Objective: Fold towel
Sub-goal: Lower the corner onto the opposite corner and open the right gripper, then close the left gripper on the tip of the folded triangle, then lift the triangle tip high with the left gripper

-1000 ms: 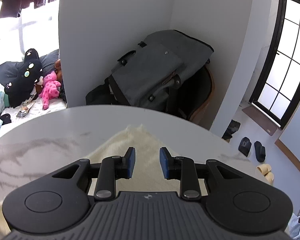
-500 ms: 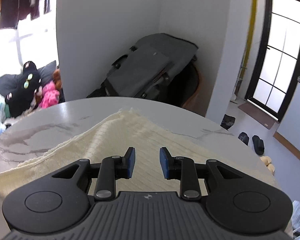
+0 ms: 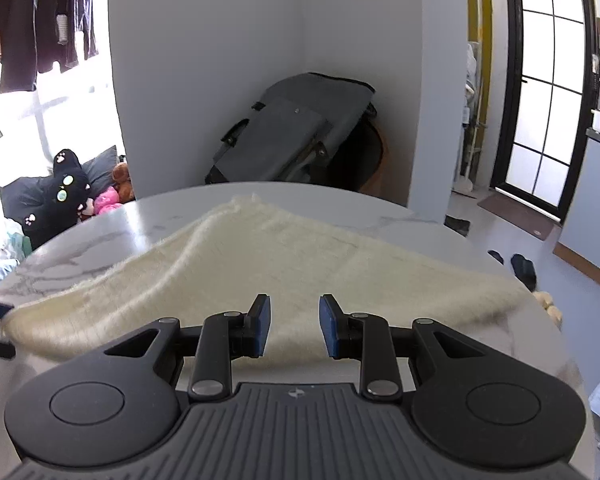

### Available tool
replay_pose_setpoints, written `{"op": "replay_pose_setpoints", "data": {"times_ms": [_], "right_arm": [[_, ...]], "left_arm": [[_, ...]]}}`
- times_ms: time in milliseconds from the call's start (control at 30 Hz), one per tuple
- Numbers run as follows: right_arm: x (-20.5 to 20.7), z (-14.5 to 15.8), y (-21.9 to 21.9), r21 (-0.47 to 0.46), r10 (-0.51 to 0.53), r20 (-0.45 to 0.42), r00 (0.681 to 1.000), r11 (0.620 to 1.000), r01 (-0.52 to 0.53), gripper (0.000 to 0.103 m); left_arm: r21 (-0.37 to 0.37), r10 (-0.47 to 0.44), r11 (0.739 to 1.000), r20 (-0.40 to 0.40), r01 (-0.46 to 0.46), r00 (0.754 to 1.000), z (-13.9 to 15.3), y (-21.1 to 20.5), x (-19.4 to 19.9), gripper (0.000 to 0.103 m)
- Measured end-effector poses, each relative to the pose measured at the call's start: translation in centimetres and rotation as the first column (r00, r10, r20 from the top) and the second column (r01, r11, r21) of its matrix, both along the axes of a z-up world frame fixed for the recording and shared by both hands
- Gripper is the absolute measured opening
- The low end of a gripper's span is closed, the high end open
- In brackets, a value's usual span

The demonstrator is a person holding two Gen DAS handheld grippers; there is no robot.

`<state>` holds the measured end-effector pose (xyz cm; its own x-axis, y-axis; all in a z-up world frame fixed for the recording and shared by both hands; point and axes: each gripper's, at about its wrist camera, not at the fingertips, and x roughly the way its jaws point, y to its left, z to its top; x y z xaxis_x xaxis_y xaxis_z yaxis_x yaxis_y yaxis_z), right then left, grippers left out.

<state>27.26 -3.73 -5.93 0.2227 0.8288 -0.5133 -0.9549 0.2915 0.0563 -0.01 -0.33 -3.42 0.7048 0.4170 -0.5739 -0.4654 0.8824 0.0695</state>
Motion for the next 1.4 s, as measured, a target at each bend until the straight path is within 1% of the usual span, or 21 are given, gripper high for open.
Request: {"op": "replay_pose_setpoints", "data": {"times_ms": [67, 133, 167, 233, 267, 367, 433, 467, 500, 533, 600, 733, 800, 833, 900, 1000, 1100, 1167, 1333, 1400], "right_arm": [[0.0, 0.0, -0.7, 0.006, -0.002, -0.017, 1.0, 1.0, 0.002, 0.03], [-0.2, 0.0, -1.2, 0.006, 0.003, -0.014, 1.0, 1.0, -0.003, 0.031], [-0.4, -0.1, -1.5, 0.005, 0.007, -0.009, 1.0, 1.0, -0.007, 0.031], [-0.8, -0.2, -1.9, -0.002, 0.01, 0.011, 1.0, 1.0, -0.01, 0.031], [-1.0, -0.2, -2.2, -0.006, 0.011, 0.021, 1.0, 1.0, -0.011, 0.031], [-1.6, -0.3, -2.9, -0.016, 0.016, 0.051, 0.999, 1.0, -0.016, 0.031], [-1.7, -0.3, -3.3, -0.016, 0.013, 0.06, 0.998, 1.0, -0.012, 0.033], [-1.6, -0.3, -3.4, -0.014, 0.009, 0.061, 0.998, 1.0, -0.008, 0.04], [-1.6, -0.4, -3.6, -0.011, 0.004, 0.062, 0.998, 1.0, -0.004, 0.043], [-1.5, -0.4, -3.7, -0.009, 0.0, 0.064, 0.998, 1.0, 0.001, 0.044], [-1.3, -0.4, -4.0, -0.005, -0.009, 0.066, 0.998, 1.0, 0.009, 0.044], [-1.4, -0.4, -4.1, -0.01, -0.032, 0.075, 0.997, 0.999, 0.033, 0.044], [-1.5, -0.3, -3.8, -0.006, -0.03, 0.083, 0.996, 1.0, 0.03, 0.045], [-1.5, -0.2, -3.6, -0.005, -0.026, 0.087, 0.996, 1.0, 0.027, 0.045], [-1.7, -0.1, -3.1, -0.002, -0.019, 0.094, 0.995, 1.0, 0.019, 0.046], [-1.8, 0.1, -2.6, 0.002, -0.011, 0.103, 0.995, 1.0, 0.01, 0.047], [-2.0, 0.4, -1.8, 0.012, -0.003, 0.103, 0.995, 1.0, 0.002, 0.051], [-2.0, 0.4, -1.4, 0.011, 0.002, 0.097, 0.995, 1.0, -0.003, 0.052], [-2.0, 0.2, -0.5, -0.01, 0.003, 0.087, 0.996, 1.0, -0.002, 0.052], [-1.9, 0.1, -0.1, -0.019, -0.003, 0.079, 0.997, 1.0, 0.005, 0.052]], "left_arm": [[0.015, 0.017, 1.0, -0.001, -0.017, 1.0, 0.0, -0.1, 0.0, 0.052], [0.023, 0.033, 0.999, -0.006, -0.033, 0.999, 0.1, 0.0, -0.1, 0.052], [0.03, 0.046, 0.998, -0.009, -0.046, 0.999, 0.2, 0.0, -0.2, 0.053], [0.039, 0.053, 0.998, -0.018, -0.052, 0.998, 0.2, 0.0, -0.5, 0.057], [0.046, 0.056, 0.997, -0.026, -0.055, 0.998, 0.2, 0.1, -0.6, 0.061], [0.048, 0.062, 0.997, -0.046, -0.059, 0.997, 0.0, 0.1, -0.6, 0.061], [0.039, 0.054, 0.998, -0.049, -0.052, 0.997, 0.0, 0.1, -0.5, 0.061], [0.037, 0.039, 0.999, -0.058, -0.037, 0.998, -0.1, 0.1, -0.2, 0.061], [0.034, 0.024, 0.999, -0.067, -0.022, 0.997, -0.2, 0.0, 0.0, 0.059], [0.03, 0.009, 1.0, -0.076, -0.006, 0.997, -0.3, 0.0, 0.2, 0.055], [0.012, -0.017, 1.0, -0.073, 0.018, 0.997, -0.4, 0.0, 0.5, 0.046], [0.002, -0.066, 0.998, -0.079, 0.066, 0.995, -0.5, 0.3, 0.9, 0.031], [-0.011, -0.081, 0.997, -0.082, 0.08, 0.993, -0.5, 0.2, 0.9, 0.012], [-0.006, -0.085, 0.996, -0.097, 0.085, 0.992, -0.4, 0.3, 1.1, 0.009], [0.006, -0.095, 0.995, -0.128, 0.096, 0.987, -0.2, 0.3, 1.6, 0.007], [0.003, -0.098, 0.995, -0.137, 0.099, 0.986, -0.2, 0.5, 1.8, 0.006], [-0.001, -0.076, 0.997, -0.134, 0.077, 0.988, -0.2, 1.0, 1.8, 0.006], [0.0, -0.062, 0.998, -0.135, 0.063, 0.989, -0.2, 1.2, 1.8, 0.006], [-0.001, -0.02, 1.0, -0.116, 0.02, 0.993, 0.2, 1.9, 1.2, 0.005], [0.0, -0.006, 1.0, -0.088, 0.006, 0.996, 1.0, 2.4, 0.9, 0.005]]}}
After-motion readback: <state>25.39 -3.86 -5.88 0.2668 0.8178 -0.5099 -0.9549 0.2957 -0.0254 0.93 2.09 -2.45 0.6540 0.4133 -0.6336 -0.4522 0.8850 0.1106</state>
